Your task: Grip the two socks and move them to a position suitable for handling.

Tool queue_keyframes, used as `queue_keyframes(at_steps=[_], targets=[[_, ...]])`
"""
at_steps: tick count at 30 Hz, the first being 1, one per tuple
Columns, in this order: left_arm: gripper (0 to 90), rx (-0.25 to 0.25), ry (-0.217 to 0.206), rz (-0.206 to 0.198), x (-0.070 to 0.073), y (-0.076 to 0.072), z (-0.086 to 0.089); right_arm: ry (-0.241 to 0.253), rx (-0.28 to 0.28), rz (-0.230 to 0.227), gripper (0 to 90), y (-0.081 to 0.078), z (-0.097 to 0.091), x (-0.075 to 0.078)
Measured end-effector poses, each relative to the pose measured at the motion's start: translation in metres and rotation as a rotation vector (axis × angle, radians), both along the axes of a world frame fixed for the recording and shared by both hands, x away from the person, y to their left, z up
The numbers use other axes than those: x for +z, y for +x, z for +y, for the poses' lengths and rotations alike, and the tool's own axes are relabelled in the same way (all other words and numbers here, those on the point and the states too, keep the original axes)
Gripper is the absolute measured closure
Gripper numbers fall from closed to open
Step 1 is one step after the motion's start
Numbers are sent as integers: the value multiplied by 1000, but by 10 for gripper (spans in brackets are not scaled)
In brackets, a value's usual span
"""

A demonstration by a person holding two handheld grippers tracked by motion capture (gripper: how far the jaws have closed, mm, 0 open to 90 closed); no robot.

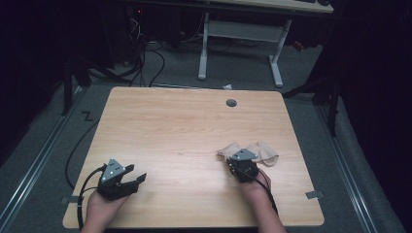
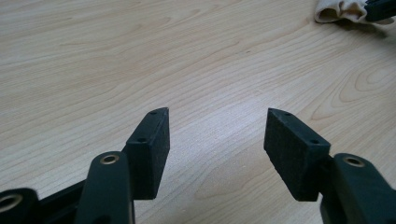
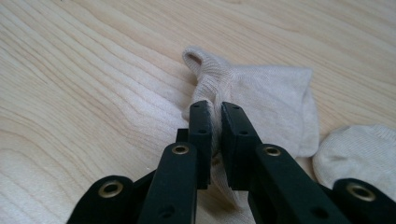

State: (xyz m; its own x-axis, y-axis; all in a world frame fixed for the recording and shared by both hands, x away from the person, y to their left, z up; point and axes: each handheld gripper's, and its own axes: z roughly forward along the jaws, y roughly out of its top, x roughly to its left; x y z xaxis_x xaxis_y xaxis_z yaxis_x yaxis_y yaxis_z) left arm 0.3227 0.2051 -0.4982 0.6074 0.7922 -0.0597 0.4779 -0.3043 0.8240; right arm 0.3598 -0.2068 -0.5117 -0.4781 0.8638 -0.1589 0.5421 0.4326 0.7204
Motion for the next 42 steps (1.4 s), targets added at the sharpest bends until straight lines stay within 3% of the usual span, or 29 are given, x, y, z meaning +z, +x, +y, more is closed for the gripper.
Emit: queue_keyframes(at_steps=[14,25,42], targets=[[412,0,1,-1,0,0,0,80,22,-80,833,-13,0,18],[410,0,1,0,0,1,0,107,53,-121,837,-23,7,30],[410,-17,6,2,1,-3,-8,171,149,-182,839,-41,30,52]])
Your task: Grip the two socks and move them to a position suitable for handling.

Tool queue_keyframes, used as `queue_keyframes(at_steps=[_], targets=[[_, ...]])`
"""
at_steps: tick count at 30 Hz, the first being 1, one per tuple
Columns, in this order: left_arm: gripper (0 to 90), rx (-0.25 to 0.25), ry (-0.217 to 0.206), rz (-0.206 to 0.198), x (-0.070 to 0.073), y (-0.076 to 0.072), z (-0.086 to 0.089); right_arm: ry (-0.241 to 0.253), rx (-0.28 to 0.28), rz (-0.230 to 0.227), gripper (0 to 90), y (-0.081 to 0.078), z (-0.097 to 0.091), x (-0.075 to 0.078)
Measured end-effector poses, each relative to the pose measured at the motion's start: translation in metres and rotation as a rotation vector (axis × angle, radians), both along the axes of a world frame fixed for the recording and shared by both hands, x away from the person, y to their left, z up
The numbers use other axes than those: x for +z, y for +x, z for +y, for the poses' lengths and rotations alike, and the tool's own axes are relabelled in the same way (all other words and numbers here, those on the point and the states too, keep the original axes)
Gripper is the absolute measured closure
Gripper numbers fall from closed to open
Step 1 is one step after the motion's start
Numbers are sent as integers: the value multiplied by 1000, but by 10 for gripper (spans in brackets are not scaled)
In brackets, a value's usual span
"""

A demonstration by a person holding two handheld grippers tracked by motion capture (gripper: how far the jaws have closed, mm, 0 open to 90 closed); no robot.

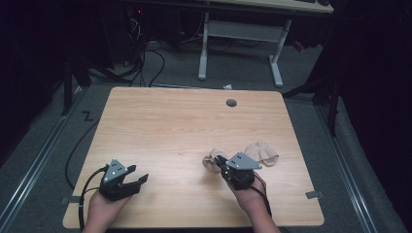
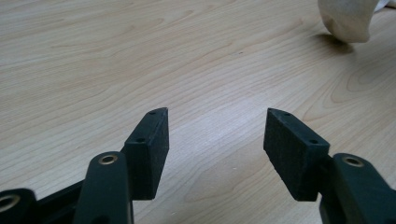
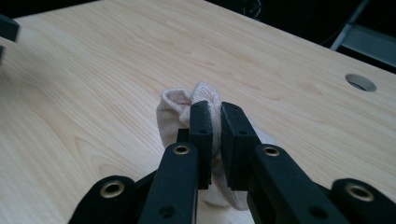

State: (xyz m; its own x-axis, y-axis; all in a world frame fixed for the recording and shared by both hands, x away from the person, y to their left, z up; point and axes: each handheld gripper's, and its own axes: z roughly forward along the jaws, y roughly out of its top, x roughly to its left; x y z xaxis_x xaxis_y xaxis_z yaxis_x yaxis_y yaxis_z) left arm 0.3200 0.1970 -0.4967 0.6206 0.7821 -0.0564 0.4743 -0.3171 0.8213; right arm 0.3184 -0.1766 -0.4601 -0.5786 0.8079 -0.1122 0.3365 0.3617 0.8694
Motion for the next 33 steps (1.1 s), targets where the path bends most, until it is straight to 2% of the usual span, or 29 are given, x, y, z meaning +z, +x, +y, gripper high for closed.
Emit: queue_keyframes(at_steps=[7,11,16,20,24,26,33], targets=[[405,-35,2,-6,-1,-4,-14,32,59,-10,839,-7,15,7],[395,-83,0,-16,-2,-9,-27,57,90,-14,839,-12,22,10],[376,-163,45,-33,-8,-18,-55,71,118,-14,839,-16,30,12],[374,-193,21,-45,-9,-25,-75,78,144,-14,839,-19,36,14],[378,-203,-11,-33,-11,-29,-91,86,166,-21,839,-23,42,16],[380,-196,2,-39,-13,-30,-98,86,174,-22,839,-25,44,16],[421,-170,16,-12,-21,-23,-110,94,205,-16,839,-28,51,16]])
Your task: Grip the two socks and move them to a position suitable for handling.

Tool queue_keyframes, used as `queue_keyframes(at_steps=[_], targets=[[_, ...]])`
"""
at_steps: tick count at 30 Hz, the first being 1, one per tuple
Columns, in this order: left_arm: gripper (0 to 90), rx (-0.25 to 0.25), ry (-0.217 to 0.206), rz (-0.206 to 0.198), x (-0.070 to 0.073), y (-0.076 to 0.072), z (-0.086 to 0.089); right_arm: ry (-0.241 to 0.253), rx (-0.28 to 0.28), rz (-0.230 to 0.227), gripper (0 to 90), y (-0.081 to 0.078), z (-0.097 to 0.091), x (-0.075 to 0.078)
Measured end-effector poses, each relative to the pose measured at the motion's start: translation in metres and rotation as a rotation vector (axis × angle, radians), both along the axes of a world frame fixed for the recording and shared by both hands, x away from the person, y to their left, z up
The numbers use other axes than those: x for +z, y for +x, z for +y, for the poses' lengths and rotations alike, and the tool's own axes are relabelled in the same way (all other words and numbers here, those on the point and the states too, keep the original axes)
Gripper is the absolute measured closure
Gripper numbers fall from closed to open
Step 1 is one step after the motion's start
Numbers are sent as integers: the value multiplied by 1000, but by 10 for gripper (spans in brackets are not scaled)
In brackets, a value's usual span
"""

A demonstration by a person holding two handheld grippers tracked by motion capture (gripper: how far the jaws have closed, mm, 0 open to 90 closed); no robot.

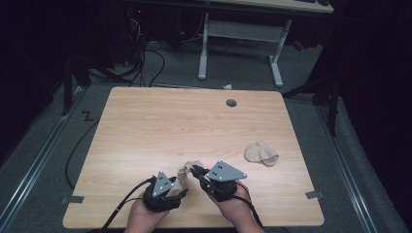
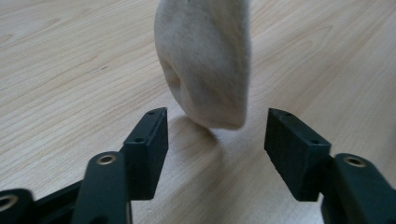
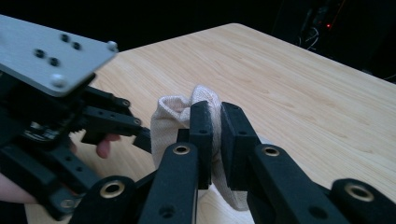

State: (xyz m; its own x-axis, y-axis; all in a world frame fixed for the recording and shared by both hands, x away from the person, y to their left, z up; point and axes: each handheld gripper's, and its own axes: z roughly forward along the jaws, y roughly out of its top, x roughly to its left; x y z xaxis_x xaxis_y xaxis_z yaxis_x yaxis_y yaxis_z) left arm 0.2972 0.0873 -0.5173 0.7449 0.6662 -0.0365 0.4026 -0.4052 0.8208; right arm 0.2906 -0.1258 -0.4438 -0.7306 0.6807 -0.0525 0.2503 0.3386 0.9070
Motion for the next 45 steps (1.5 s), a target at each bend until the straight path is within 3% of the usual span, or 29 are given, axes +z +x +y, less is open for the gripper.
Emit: queue_keyframes(at_steps=[5,15,20,22,27,30,33,37,41,45], targets=[[549,16,39,11,-5,3,-1,12,5,-3,839,-1,0,1],[797,20,22,-4,-2,4,5,29,-5,4,839,0,-5,1],[874,23,18,-16,2,4,11,29,-21,8,839,2,-9,0],[878,14,21,-13,3,3,14,24,-36,10,839,2,-12,0],[882,-66,4,29,10,-10,19,12,-82,41,839,0,-25,-5],[882,-125,25,17,17,-21,18,4,-103,82,839,2,-37,-14],[882,-118,16,27,18,-18,22,-1,-123,137,839,13,-44,-23],[881,-89,-6,83,11,-5,29,-18,-133,203,838,26,-44,-38],[882,-76,-25,83,13,-1,32,-50,-139,248,838,36,-40,-49],[882,-97,-46,82,19,-7,31,-59,-154,267,837,42,-39,-53]])
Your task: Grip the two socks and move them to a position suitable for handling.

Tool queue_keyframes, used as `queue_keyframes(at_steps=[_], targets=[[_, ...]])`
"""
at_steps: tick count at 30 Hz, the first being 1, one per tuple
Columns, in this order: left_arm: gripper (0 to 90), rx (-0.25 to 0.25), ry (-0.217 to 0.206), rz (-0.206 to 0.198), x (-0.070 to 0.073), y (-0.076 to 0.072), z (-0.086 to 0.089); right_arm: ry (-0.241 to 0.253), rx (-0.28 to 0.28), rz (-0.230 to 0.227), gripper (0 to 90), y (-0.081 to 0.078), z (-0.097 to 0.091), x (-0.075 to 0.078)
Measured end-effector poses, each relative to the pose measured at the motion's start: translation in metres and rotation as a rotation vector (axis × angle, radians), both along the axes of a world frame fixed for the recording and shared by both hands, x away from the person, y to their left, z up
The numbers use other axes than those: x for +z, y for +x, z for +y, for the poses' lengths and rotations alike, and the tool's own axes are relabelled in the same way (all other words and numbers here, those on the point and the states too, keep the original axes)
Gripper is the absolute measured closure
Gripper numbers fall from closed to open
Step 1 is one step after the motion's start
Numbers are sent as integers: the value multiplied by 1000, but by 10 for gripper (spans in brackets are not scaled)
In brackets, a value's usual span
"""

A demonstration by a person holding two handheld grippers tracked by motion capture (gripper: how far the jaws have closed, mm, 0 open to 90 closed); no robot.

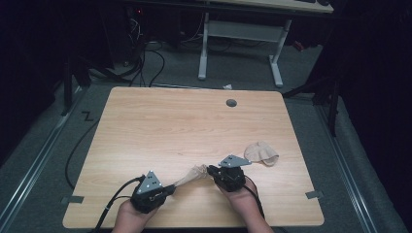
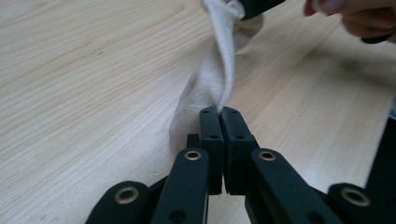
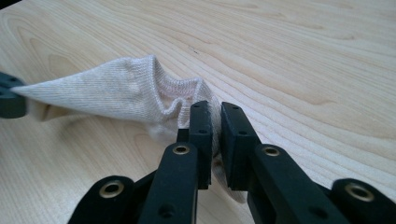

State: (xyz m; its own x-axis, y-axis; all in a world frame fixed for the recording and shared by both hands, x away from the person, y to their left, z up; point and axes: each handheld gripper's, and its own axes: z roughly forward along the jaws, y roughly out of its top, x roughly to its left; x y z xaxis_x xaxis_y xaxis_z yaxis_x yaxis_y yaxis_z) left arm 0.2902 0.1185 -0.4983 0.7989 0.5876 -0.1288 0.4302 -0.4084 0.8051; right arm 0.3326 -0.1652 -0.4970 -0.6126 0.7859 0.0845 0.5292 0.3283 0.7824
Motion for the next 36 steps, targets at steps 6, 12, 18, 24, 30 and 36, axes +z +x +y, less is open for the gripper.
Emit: queue_keyframes(at_steps=[6,12,18,24,30,36], targets=[[888,16,2,-17,2,0,3,-8,-14,19,836,1,-3,-3],[882,54,7,-24,0,8,6,-15,-27,29,834,4,-5,-7],[820,99,18,-53,0,14,10,-41,-42,36,737,9,-4,-11],[710,169,49,-74,-6,36,11,-4,-93,-12,689,9,-14,-4],[626,180,71,-71,-12,55,-3,-22,-102,5,695,8,-18,-8],[792,192,115,-22,-22,81,-16,-66,-119,30,747,17,-19,-17]])
